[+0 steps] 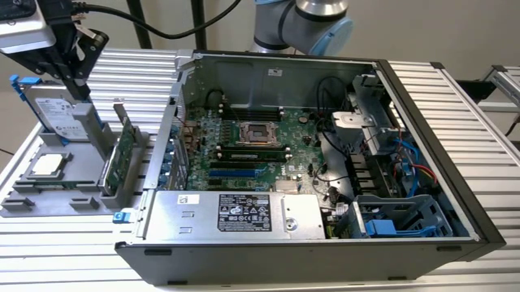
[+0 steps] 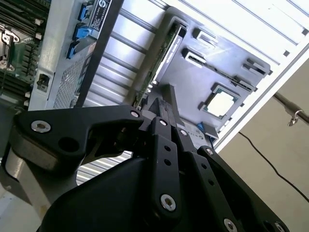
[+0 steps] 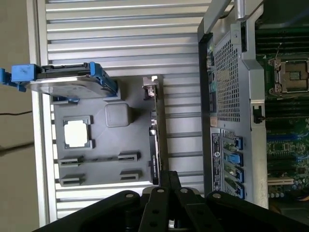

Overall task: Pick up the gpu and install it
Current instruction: 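Reach for the gpu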

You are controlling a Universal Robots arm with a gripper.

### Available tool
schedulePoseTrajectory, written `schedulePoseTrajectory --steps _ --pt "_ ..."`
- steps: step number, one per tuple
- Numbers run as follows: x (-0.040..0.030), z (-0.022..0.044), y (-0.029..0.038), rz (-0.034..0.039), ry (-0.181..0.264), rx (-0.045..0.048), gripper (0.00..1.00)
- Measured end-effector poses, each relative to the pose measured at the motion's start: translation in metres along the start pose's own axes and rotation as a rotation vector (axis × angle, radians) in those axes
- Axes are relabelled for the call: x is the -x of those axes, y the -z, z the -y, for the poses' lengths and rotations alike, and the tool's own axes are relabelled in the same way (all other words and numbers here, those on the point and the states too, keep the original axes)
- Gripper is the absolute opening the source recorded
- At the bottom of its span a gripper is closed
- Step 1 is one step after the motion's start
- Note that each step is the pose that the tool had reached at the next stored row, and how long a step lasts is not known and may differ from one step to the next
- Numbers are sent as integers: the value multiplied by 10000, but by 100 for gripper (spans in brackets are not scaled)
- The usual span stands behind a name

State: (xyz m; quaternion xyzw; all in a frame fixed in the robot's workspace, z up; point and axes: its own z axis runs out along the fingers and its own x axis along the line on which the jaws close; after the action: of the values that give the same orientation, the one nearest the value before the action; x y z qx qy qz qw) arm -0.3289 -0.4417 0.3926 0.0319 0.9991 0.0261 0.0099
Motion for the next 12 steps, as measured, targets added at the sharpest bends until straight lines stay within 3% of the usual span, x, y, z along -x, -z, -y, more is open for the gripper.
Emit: schedulePoseTrajectory --steps 12 --pt "-8 0 0 -1 29 1 0"
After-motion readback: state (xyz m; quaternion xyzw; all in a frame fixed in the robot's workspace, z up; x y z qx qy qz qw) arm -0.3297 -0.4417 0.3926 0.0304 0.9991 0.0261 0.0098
